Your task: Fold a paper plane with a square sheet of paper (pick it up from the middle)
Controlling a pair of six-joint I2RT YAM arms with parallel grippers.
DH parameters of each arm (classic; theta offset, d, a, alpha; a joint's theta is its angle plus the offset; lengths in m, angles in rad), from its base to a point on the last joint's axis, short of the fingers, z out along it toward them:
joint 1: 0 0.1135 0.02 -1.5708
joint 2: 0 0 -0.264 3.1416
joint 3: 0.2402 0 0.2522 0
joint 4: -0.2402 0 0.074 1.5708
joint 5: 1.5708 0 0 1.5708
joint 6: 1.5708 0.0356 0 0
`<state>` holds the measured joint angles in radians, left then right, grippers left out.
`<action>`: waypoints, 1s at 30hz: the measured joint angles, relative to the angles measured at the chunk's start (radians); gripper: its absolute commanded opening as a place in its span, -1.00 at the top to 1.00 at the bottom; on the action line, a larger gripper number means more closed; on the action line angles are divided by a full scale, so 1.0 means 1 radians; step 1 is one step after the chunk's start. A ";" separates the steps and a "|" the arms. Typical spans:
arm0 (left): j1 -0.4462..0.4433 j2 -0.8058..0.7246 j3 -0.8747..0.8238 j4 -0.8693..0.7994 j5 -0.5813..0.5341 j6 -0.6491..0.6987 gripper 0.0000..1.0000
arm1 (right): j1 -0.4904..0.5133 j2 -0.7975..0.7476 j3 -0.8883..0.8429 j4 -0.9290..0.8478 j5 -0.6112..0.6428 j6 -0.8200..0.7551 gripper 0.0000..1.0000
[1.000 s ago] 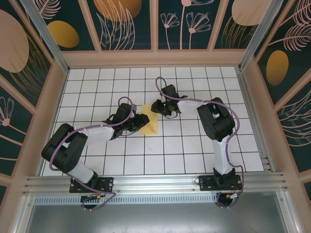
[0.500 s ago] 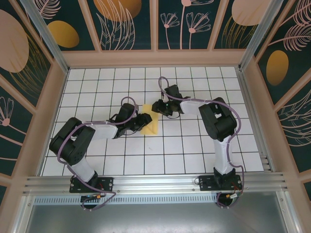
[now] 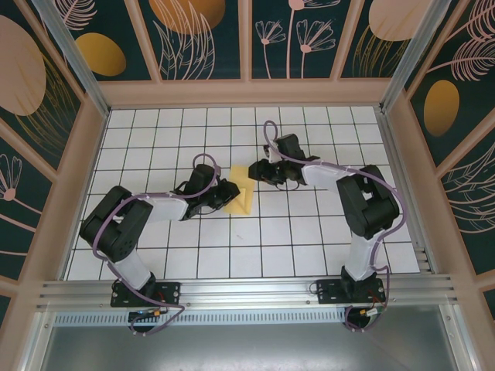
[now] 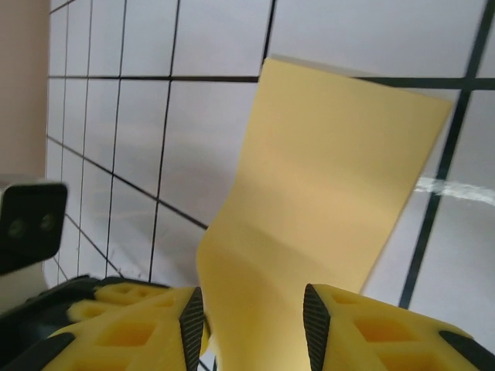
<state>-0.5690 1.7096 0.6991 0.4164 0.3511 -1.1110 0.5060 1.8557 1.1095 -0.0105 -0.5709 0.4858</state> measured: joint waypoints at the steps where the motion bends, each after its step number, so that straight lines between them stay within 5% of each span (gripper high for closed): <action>1: 0.000 0.008 0.001 0.000 0.000 0.000 0.79 | 0.008 -0.001 -0.001 -0.001 -0.003 -0.011 0.18; 24: 0.000 0.019 0.001 0.002 0.000 0.000 0.88 | 0.072 0.027 -0.026 -0.062 -0.014 -0.064 0.34; 30: 0.000 0.019 0.001 0.002 0.000 0.000 0.88 | 0.074 0.049 -0.026 -0.066 -0.027 -0.065 0.51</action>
<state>-0.5690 1.7290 0.6998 0.4179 0.3515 -1.1110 0.5800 1.9049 1.0840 -0.0761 -0.5983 0.4210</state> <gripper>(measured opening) 0.064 0.272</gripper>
